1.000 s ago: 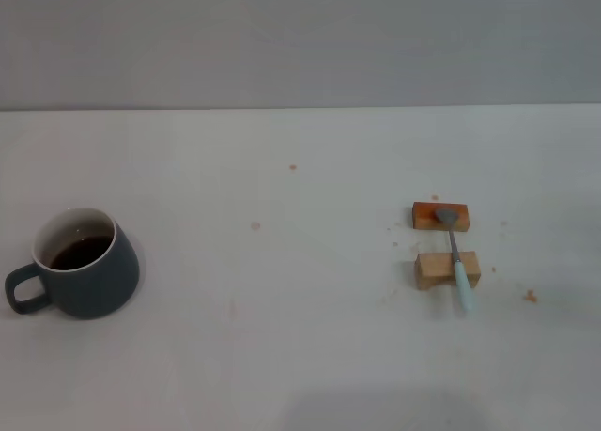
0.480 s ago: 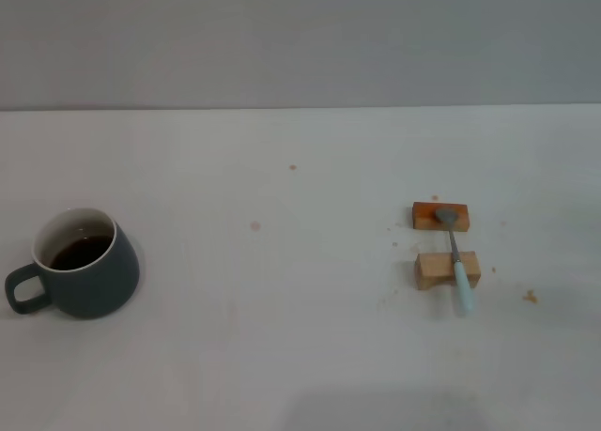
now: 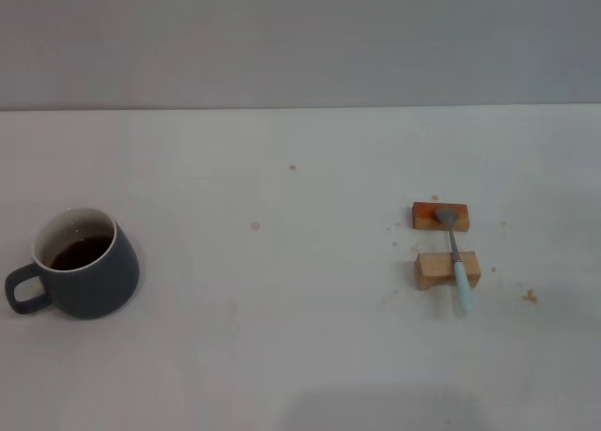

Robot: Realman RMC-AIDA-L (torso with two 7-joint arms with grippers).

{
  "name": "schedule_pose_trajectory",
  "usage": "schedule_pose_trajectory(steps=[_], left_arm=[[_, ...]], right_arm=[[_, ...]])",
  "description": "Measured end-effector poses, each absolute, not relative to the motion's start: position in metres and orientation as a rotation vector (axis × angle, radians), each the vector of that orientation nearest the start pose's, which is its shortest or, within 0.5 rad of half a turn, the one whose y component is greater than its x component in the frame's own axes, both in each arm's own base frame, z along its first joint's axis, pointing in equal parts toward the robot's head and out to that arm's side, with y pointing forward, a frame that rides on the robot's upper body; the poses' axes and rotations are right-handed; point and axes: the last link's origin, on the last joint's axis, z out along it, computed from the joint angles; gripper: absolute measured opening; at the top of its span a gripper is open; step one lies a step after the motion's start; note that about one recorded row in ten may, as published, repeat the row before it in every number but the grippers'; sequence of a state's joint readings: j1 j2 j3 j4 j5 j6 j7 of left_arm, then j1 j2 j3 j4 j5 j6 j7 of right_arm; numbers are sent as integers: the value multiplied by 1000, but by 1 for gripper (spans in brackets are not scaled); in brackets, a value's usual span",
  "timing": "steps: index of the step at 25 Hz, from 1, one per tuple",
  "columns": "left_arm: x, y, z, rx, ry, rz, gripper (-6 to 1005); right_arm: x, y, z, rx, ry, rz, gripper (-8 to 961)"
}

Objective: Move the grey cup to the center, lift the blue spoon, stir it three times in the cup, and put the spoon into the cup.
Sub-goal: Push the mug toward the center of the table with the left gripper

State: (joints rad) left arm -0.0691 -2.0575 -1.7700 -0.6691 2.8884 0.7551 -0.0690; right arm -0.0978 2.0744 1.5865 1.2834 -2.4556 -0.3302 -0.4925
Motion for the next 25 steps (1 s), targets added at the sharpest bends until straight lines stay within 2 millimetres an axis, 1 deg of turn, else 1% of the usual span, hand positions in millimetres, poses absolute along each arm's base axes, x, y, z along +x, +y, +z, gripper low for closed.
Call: schedule_pose_trajectory(steps=[1, 2, 5, 7, 8, 12, 16, 18, 21, 23, 24, 25], left_arm=[[-410, 289, 102, -1161, -665, -448, 184], [-409, 288, 102, -1161, -665, -449, 212], [-410, 286, 102, -1159, -664, -451, 344], [-409, 286, 104, -1155, -660, -454, 432], [-409, 285, 106, -1148, -656, -457, 459], [-408, 283, 107, -1145, -650, -458, 566], [-407, 282, 108, -1147, -648, -461, 567], [-407, 282, 108, -1148, -654, -459, 568], [-408, 283, 109, -1151, -669, -451, 621], [-408, 283, 109, -1150, -671, -446, 656], [-409, 282, 109, -1148, -673, -444, 673], [-411, 281, 108, -1146, -679, -439, 691]], right_arm=[[329, 310, 118, -1257, 618, 370, 183], [330, 310, 118, -1261, 622, 368, 236], [330, 308, 119, -1267, 616, 354, 395], [329, 306, 120, -1256, 600, 355, 452], [327, 302, 121, -1236, 565, 363, 480], [324, 296, 120, -1209, 523, 380, 593], [320, 295, 117, -1241, 531, 379, 629], [319, 298, 119, -1289, 577, 353, 648], [319, 296, 121, -1297, 572, 339, 675], [314, 291, 121, -1275, 517, 348, 693], [312, 289, 118, -1266, 496, 359, 712], [312, 289, 118, -1266, 496, 359, 731]])
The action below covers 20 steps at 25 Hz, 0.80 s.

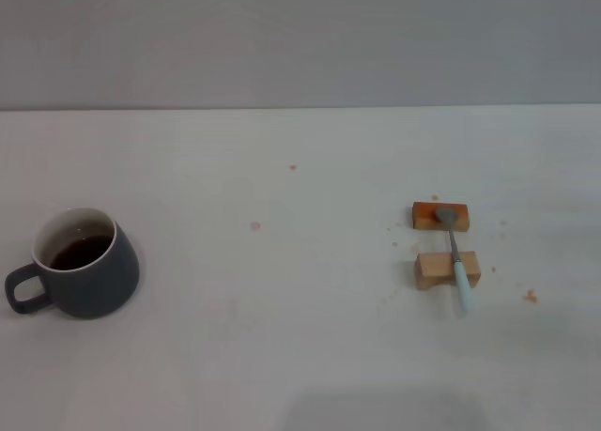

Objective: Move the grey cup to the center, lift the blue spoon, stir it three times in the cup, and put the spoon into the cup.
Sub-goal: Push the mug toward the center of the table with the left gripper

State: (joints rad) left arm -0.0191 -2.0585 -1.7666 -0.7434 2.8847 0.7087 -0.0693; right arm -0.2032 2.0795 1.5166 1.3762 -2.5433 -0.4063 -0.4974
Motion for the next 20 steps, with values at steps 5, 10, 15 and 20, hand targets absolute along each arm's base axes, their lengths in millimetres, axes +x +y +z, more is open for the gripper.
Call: schedule_pose_trajectory(steps=[5, 10, 15, 20], left_arm=[[-417, 274, 102, -1150, -696, -424, 788], [-419, 269, 93, -1168, -712, -417, 806], [-419, 261, 71, -1228, -734, -416, 804], [-412, 257, 52, -1293, -752, -454, 803]], right_arm=[[310, 287, 107, -1259, 457, 380, 789], [308, 283, 103, -1230, 426, 412, 790], [307, 285, 100, -1233, 423, 417, 789], [308, 289, 97, -1244, 423, 417, 788]])
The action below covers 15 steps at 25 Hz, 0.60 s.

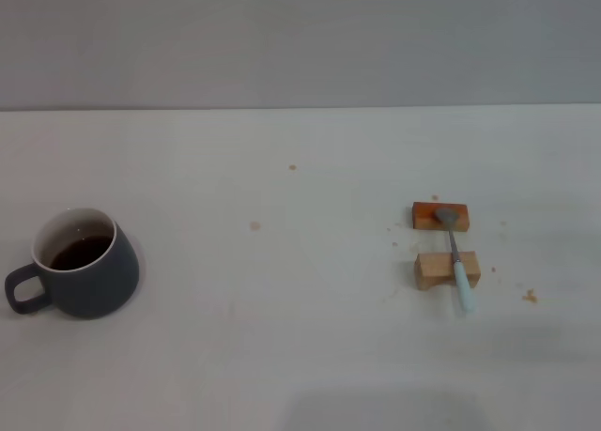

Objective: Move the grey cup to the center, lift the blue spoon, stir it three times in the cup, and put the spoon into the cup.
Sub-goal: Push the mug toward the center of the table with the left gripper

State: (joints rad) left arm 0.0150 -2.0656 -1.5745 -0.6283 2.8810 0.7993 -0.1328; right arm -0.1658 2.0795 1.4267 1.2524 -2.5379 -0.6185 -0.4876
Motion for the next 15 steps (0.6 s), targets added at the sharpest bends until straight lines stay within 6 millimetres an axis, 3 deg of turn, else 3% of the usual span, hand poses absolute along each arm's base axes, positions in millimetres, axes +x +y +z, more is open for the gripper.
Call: schedule_pose_trajectory(steps=[11, 15], left_arm=[[-395, 259, 30, -1397, -740, -500, 784], [-386, 258, 19, -1447, -712, -522, 617]], right_arm=[[306, 291, 97, -1245, 422, 423, 787], [307, 291, 98, -1242, 423, 422, 787]])
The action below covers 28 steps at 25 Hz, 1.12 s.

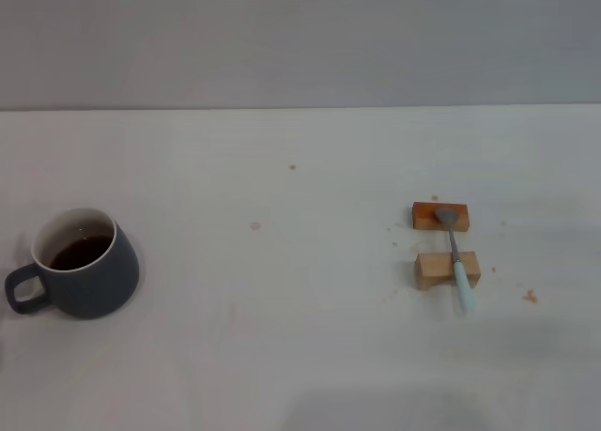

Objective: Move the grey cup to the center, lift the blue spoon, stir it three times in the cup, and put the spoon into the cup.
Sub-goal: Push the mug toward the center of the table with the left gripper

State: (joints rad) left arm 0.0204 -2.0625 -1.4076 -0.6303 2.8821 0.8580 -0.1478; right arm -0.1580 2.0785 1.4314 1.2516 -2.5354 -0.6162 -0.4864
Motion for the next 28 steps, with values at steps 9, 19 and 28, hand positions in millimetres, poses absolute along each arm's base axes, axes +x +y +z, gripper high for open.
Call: schedule_pose_trajectory(steps=[9, 19, 28], left_arm=[[-378, 253, 16, -1452, -693, -566, 230], [-371, 252, 3, -1510, -691, -571, -2], [-362, 251, -8, -1560, -687, -590, -2]], right_arm=[[307, 292, 101, -1233, 425, 428, 787], [305, 295, 101, -1232, 424, 434, 786], [302, 296, 103, -1229, 415, 443, 786]])
